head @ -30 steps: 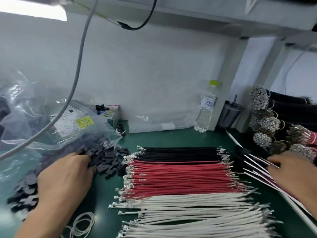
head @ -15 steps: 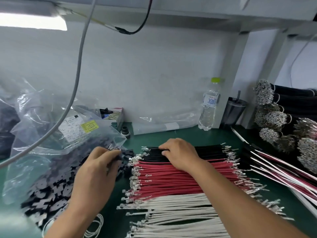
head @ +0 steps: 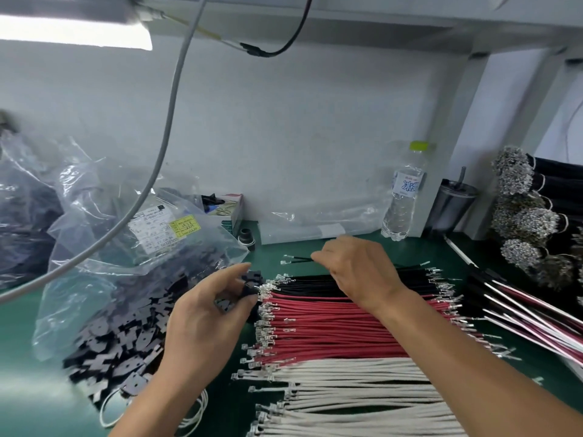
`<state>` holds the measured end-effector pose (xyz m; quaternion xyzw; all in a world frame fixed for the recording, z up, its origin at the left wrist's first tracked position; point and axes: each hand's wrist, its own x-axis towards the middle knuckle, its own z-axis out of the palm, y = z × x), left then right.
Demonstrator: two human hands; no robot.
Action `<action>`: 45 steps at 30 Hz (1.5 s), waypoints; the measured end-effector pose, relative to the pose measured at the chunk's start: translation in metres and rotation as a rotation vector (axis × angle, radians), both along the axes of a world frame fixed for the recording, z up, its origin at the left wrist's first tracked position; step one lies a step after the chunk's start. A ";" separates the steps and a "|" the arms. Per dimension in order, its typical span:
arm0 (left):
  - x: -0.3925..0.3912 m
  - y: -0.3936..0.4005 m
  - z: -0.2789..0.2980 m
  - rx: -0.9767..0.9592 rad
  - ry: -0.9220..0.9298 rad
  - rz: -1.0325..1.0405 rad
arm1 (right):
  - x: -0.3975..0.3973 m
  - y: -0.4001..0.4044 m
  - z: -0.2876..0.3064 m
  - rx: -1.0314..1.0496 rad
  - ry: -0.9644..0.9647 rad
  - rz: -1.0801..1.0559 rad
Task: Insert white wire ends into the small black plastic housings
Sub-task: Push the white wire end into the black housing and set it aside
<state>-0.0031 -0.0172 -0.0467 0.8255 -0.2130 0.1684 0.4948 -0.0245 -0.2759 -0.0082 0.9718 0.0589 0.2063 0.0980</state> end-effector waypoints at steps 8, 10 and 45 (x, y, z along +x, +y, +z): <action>0.001 -0.003 0.001 -0.315 0.280 -0.121 | -0.009 0.001 0.003 -0.077 0.147 -0.008; -0.001 -0.002 0.005 -0.491 0.421 -0.204 | -0.014 0.002 0.010 -0.086 0.093 -0.023; -0.025 -0.013 0.019 -0.561 0.686 -0.497 | -0.088 0.039 -0.015 0.631 -0.297 0.285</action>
